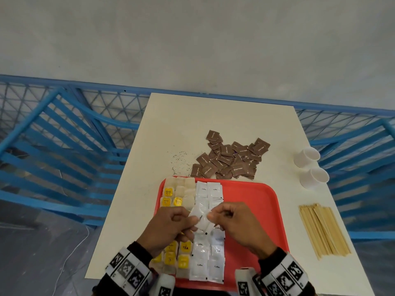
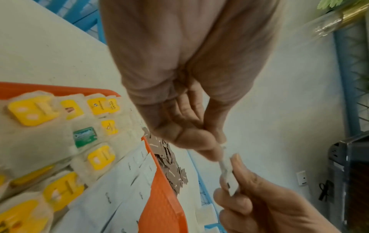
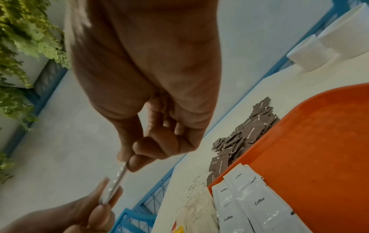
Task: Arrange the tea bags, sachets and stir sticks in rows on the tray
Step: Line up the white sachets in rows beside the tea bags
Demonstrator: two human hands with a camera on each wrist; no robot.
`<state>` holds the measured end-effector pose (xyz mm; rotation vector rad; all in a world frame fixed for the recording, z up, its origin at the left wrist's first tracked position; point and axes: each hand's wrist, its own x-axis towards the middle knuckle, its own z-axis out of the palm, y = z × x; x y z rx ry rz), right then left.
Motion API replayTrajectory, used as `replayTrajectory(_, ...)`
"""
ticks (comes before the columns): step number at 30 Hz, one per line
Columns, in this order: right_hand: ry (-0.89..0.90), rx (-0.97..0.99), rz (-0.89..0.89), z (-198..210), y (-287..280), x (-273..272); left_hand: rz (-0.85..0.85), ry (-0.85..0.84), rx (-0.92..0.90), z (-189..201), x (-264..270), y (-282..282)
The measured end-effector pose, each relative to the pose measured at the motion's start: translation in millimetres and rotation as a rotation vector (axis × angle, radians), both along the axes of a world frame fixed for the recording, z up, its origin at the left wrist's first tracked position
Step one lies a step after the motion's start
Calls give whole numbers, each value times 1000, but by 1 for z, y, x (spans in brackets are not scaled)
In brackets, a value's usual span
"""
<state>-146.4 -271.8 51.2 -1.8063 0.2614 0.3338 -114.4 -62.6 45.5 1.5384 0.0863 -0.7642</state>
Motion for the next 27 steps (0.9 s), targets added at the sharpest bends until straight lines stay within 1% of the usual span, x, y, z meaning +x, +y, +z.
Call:
replayTrajectory(2,21,38,-19,-1,-4,-3,53,-26,17,2,4,-2)
replayTrajectory(4,40,65,-4,-2,-10,-6,62,-61,29,5,5,-6)
replayTrajectory(6,40,80,36,-2,-14,-9,-4,-132,74,8,5,-11)
replayTrajectory(8,-7,69,55,0,-14,-12,-104,-216,125,11,3,-17)
replayTrajectory(10,-64,90,6,1,-13,-13,-139,-246,131,14,0,-24)
replayTrajectory(12,-55,166,-103,2,-14,-12,-163,-219,127,15,-4,-29)
replayTrajectory(14,-35,212,-153,1,-17,-14,-192,-197,142,10,-10,-34)
replayTrajectory(18,18,183,-167,-6,-24,-19,-92,-101,122,-8,-17,-39)
replayTrajectory(21,24,137,-201,-16,-28,-21,-118,-83,134,-18,-23,-38)
replayTrajectory(23,36,89,-209,-25,-34,-22,-170,-160,234,-27,-27,-33)
replayTrajectory(24,64,65,-195,-32,-38,-24,-200,-230,327,-33,-28,-30)
replayTrajectory(26,167,11,-130,-52,-47,-28,-258,-360,502,-47,-31,-23)
replayTrajectory(27,221,-10,-94,-62,-49,-32,-286,-408,555,-54,-33,-20)
